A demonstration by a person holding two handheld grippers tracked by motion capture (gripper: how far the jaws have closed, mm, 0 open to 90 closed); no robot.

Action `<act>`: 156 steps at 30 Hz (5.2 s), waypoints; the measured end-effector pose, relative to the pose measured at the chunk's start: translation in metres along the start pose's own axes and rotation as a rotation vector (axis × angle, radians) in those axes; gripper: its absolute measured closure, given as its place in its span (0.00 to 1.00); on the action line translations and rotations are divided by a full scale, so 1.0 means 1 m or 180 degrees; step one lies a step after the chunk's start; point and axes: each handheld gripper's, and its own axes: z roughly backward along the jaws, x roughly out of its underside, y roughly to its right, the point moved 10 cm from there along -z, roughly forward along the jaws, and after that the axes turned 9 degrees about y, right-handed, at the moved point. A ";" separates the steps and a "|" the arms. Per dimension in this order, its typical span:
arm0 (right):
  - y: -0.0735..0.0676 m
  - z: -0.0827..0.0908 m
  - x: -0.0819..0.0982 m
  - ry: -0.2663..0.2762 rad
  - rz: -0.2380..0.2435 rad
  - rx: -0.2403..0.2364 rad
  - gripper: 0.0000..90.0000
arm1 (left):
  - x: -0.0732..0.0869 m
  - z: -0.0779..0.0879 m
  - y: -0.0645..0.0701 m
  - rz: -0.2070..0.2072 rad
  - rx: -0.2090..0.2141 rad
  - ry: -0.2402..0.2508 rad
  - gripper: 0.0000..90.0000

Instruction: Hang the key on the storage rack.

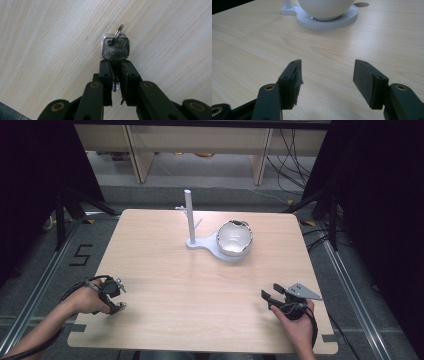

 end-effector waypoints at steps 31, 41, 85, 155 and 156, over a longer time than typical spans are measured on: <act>0.001 -0.002 0.001 -0.0041 0.0128 -0.0051 0.45 | -0.004 0.005 0.001 -0.0096 0.0066 0.0025 0.77; 0.001 -0.002 0.002 -0.0067 0.0125 -0.0052 0.45 | -0.001 0.000 0.003 -0.0160 0.0081 -0.0098 0.85; 0.002 -0.004 0.001 -0.0028 0.0134 -0.0083 0.45 | -0.109 0.075 -0.017 -0.0744 -0.0332 0.0685 0.90; -0.006 -0.001 0.003 -0.0100 -0.0029 -0.0125 0.46 | -0.308 0.131 -0.085 -0.0568 -0.1531 0.2350 0.90; -0.006 -0.001 0.003 -0.0096 -0.0037 -0.0129 0.46 | -0.308 0.130 -0.086 -0.0568 -0.1538 0.2338 0.90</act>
